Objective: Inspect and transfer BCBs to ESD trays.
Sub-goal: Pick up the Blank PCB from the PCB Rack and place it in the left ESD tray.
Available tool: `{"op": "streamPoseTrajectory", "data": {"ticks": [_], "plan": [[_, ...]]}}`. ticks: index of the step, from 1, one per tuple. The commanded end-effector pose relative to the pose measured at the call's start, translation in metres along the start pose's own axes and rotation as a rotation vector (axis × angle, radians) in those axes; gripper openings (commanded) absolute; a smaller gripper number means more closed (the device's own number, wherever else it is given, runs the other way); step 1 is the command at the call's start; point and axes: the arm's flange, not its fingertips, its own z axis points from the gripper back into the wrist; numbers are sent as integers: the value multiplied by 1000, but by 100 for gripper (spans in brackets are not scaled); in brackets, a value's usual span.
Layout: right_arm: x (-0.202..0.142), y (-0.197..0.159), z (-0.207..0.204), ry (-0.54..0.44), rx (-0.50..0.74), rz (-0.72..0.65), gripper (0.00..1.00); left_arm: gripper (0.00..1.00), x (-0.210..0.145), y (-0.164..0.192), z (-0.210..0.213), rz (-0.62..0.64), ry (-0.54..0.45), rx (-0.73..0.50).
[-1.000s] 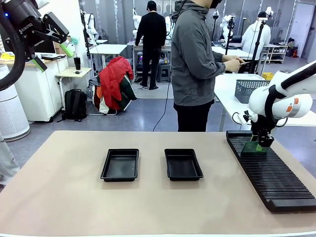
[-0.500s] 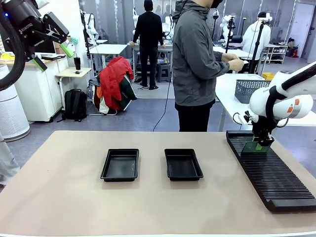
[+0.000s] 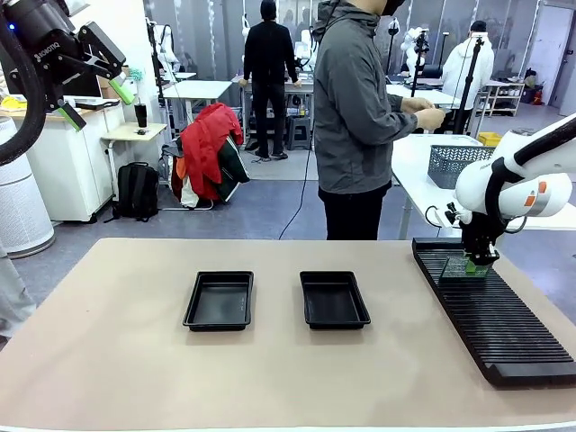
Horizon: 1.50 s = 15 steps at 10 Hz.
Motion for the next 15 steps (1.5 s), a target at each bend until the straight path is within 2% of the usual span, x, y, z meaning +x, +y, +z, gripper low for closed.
{"op": "streamPoseTrajectory", "data": {"ticks": [1,2,3,4,5,6,8,11,15], "plan": [[1,7,2,8,-17,-15,21,100,0,0,0,-3,-3,0],[1,7,2,4,-13,-14,14,100,0,0,0,-3,-3,0],[2,7,2,4,-10,-14,14,100,0,0,0,-3,-3,0],[3,7,3,6,-7,-14,7,100,0,0,0,-3,-3,0],[3,7,5,8,-4,-16,8,100,0,0,0,-3,-3,0],[3,5,9,9,-7,-19,0,100,0,0,0,-3,-3,0],[2,0,26,14,-19,-26,0,100,0,0,0,-3,-3,0],[6,-5,88,48,-35,-41,0,100,0,0,0,-3,-3,0],[23,-5,199,88,3,-89,0,100,0,0,0,-3,-3,0]]}}
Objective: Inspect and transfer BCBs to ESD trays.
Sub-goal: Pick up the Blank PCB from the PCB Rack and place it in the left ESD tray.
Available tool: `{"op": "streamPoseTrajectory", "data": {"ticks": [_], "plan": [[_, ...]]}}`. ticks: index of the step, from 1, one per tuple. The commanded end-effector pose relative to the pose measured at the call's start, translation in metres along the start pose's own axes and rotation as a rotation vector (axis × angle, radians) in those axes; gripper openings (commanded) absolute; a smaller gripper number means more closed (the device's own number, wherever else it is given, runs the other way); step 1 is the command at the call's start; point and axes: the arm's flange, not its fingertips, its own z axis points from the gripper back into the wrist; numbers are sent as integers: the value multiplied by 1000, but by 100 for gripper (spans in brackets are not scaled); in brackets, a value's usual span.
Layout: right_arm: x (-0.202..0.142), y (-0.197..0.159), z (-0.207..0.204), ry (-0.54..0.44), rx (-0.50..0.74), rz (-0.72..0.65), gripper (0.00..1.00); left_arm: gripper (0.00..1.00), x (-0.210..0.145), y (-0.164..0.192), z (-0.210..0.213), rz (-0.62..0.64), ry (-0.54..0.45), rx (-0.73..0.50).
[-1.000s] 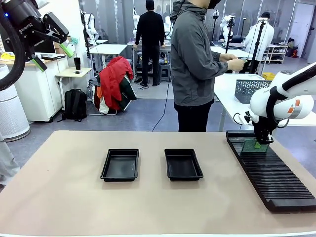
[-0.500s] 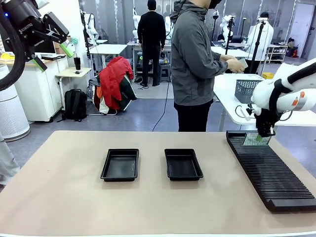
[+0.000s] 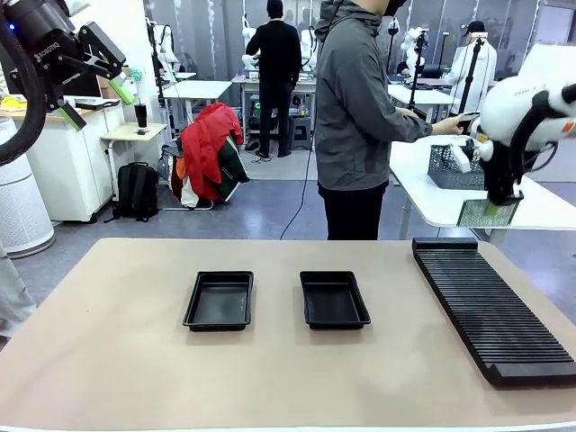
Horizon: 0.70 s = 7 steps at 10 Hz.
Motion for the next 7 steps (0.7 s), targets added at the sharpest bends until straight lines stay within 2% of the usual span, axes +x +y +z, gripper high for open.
{"op": "streamPoseTrajectory", "data": {"ticks": [1,4,7], "plan": [[7,-5,35,8,39,-29,0,100,0,1,0,-3,-3,0],[2,-2,80,-30,46,-60,0,100,0,1,0,-3,-3,0],[-5,3,96,-50,40,-82,0,100,0,1,0,-3,-3,0]]}}
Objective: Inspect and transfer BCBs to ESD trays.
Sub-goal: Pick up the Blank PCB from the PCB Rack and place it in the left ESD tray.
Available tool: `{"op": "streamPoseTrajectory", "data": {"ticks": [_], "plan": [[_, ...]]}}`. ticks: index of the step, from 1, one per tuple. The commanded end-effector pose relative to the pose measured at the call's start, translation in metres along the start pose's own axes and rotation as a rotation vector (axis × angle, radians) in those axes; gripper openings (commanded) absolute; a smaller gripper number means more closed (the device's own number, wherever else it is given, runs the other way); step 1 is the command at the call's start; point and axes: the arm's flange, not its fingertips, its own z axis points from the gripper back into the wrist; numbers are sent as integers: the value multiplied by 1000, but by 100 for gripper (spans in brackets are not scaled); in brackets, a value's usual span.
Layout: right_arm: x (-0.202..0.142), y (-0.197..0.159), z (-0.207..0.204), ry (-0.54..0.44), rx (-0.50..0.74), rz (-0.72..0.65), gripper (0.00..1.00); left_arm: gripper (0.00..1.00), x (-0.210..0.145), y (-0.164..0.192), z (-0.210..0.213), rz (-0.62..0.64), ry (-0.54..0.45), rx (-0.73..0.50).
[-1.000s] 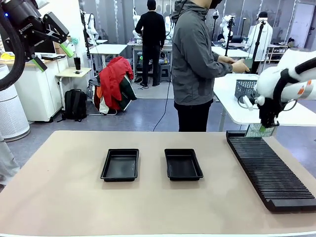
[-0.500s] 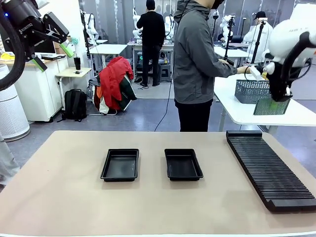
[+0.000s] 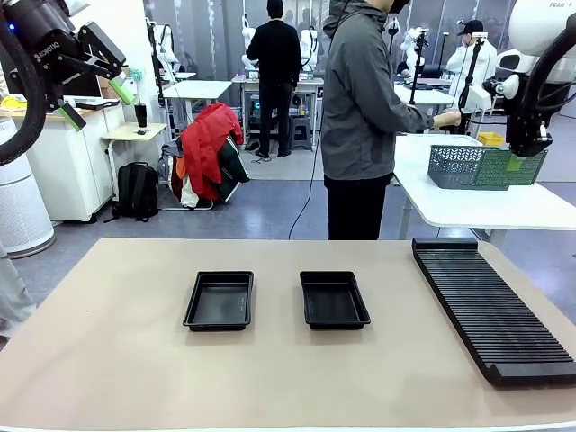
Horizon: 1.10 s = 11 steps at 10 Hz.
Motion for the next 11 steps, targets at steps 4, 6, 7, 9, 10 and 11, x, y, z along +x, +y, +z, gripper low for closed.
{"op": "streamPoseTrajectory", "data": {"ticks": [4,6,7,9,10,11], "plan": [[3,0,-3,4,3,7,0,100,0,1,0,-3,-3,0],[3,0,-3,4,3,7,0,100,0,1,0,-3,-3,0],[3,0,-3,4,3,7,0,100,0,1,0,-3,-3,0],[3,0,-3,4,3,7,0,100,0,1,0,-3,-3,0],[3,0,-3,4,3,7,0,100,0,1,0,-3,-3,0],[3,0,-3,4,3,7,0,100,0,1,0,-3,-3,0]]}}
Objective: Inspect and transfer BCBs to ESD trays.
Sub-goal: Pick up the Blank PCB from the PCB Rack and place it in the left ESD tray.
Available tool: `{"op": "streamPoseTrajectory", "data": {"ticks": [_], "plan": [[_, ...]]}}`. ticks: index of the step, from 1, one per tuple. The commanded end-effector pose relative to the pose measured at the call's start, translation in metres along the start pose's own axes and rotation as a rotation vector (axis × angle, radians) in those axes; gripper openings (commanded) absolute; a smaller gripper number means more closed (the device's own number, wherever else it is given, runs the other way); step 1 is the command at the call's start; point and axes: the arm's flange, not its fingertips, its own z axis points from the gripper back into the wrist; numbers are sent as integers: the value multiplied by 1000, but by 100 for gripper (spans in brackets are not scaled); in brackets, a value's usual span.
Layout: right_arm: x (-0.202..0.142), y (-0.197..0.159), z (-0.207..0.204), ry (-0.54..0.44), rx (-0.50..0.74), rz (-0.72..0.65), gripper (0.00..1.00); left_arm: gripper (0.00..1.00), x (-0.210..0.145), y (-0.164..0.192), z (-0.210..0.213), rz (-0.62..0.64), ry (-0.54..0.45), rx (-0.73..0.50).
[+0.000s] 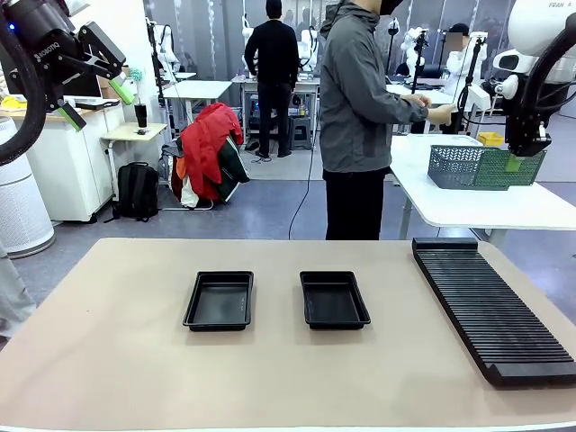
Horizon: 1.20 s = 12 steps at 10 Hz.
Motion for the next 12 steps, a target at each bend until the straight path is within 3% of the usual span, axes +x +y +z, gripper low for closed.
{"op": "streamPoseTrajectory", "data": {"ticks": [1,2,4,7,12], "plan": [[0,1,-1,3,0,1,0,100,0,1,0,-3,-3,0],[0,0,0,0,0,0,2,100,0,1,0,-3,-3,0],[21,8,-4,-162,33,-204,2,100,0,1,0,-3,-3,0],[73,34,-21,-256,115,-475,2,100,0,1,0,-3,-3,0],[163,82,-93,-441,340,-883,2,100,0,1,0,-3,-3,0]]}}
